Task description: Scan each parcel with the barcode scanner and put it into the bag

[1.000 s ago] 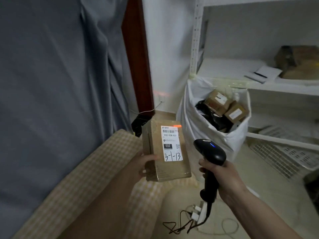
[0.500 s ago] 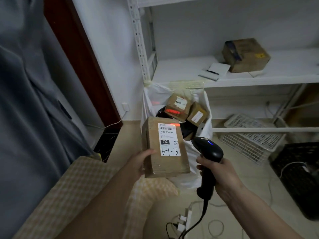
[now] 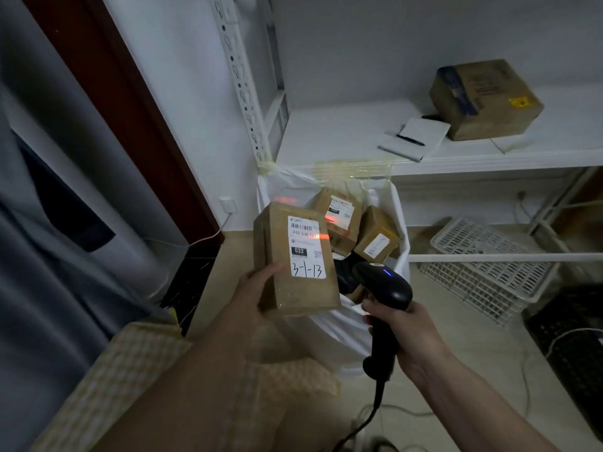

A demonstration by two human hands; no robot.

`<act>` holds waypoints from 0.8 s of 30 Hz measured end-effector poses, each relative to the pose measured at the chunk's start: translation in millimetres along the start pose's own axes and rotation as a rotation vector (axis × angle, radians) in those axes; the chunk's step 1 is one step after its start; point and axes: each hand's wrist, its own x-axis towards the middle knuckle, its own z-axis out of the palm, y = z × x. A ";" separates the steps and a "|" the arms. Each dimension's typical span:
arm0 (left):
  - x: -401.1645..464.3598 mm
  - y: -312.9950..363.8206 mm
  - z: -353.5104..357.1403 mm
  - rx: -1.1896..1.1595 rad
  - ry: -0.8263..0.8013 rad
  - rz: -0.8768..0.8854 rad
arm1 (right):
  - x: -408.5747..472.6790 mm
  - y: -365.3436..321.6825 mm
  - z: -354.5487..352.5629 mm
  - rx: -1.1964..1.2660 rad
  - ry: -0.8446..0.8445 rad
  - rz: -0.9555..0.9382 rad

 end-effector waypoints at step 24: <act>175.9 74.3 193.7 -0.023 0.123 -0.037 | 188.4 -54.6 -44.5 -0.278 -0.296 0.245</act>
